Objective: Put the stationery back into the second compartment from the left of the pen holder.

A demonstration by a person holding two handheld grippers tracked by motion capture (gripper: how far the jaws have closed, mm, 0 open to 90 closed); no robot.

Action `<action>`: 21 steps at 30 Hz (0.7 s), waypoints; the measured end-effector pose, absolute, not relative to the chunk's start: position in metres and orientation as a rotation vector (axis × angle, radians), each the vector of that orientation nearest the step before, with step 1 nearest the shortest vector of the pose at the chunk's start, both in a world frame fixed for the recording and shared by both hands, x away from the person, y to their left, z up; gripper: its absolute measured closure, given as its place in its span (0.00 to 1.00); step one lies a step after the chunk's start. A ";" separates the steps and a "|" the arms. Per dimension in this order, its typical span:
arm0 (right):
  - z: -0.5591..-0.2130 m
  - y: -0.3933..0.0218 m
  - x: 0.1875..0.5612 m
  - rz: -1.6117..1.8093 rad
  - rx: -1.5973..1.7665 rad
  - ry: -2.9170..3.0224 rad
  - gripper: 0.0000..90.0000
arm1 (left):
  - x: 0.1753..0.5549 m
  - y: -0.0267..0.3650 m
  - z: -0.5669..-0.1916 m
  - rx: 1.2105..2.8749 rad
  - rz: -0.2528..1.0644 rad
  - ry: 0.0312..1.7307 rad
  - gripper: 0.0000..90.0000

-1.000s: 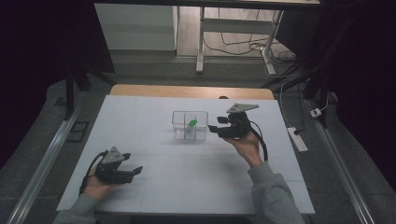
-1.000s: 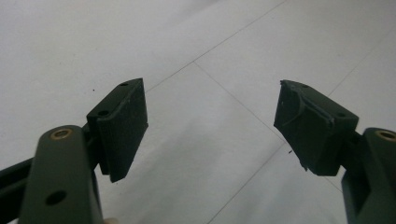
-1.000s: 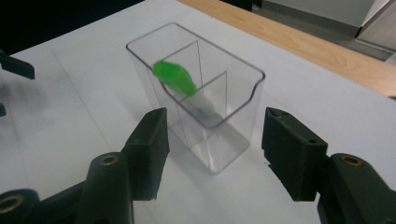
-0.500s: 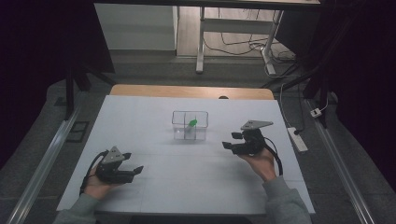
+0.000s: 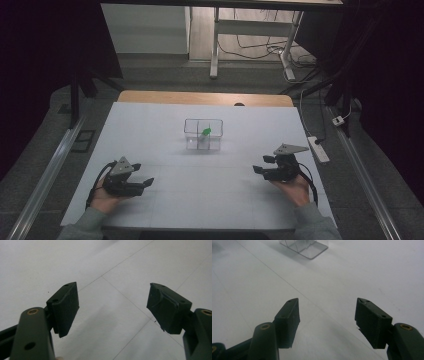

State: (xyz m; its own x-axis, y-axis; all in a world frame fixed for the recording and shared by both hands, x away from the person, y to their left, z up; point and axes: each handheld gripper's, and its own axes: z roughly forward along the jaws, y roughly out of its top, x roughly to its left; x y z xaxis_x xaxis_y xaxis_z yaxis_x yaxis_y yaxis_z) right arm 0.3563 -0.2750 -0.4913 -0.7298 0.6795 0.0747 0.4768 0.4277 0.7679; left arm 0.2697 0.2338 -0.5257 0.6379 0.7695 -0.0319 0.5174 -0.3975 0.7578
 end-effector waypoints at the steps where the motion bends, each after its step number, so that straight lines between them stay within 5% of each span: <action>1: -0.492 -0.277 0.355 1.188 1.007 2.436 0.40 | 0.270 0.234 -0.526 2.089 0.419 1.001 0.28; 21: -0.498 -0.289 0.350 1.169 1.005 2.424 0.39 | 0.269 0.234 -0.525 2.085 0.423 0.997 0.28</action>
